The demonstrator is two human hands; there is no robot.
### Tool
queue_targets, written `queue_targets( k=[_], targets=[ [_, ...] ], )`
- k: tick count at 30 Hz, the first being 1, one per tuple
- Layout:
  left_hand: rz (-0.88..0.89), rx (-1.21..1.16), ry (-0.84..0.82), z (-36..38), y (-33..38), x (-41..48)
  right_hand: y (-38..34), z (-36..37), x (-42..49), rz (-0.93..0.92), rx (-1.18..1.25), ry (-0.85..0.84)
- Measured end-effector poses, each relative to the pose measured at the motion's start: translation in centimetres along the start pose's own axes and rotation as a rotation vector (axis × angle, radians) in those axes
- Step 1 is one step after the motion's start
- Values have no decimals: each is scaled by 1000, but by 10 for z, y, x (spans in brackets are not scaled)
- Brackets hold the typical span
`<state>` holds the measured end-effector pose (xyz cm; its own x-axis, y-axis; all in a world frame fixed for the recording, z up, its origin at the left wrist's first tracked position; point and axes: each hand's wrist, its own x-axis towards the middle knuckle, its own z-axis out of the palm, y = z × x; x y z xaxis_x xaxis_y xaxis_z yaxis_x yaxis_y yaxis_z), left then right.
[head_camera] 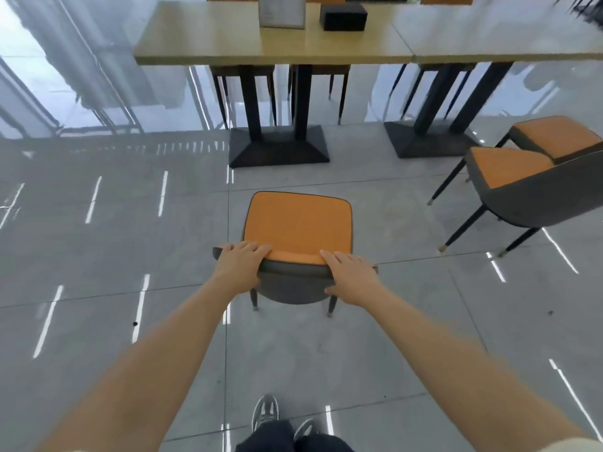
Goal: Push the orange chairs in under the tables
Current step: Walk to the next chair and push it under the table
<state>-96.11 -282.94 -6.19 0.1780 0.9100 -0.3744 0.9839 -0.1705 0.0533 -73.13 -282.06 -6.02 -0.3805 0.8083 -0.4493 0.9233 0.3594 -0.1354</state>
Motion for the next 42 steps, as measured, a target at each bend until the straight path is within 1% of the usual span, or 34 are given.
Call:
queue_targets(
  k=[3, 5, 10, 17, 24, 33, 36, 42],
  targets=[
    [-25, 12, 23, 2, -5, 11, 6, 1, 8, 11, -50, 76],
    [-27, 27, 31, 3, -9, 17, 10, 0, 11, 12, -32, 86],
    [-10, 26, 89, 8, -14, 26, 15, -1, 20, -60, -63, 139],
    [-31, 45, 135, -3, -20, 54, 27, -19, 53, -61, -83, 162],
    [-27, 9, 129, -25, -45, 109, 41, -49, 116, -51, -115, 176],
    [-15, -43, 80, -65, -81, 202, 63, -104, 213, -27, -136, 148],
    [-25, -45, 100, -79, -88, 234, 74, -123, 243, -8, -146, 161],
    [-64, -58, 131, -105, -112, 298, 88, -159, 308, -34, -125, 178]
  ],
)
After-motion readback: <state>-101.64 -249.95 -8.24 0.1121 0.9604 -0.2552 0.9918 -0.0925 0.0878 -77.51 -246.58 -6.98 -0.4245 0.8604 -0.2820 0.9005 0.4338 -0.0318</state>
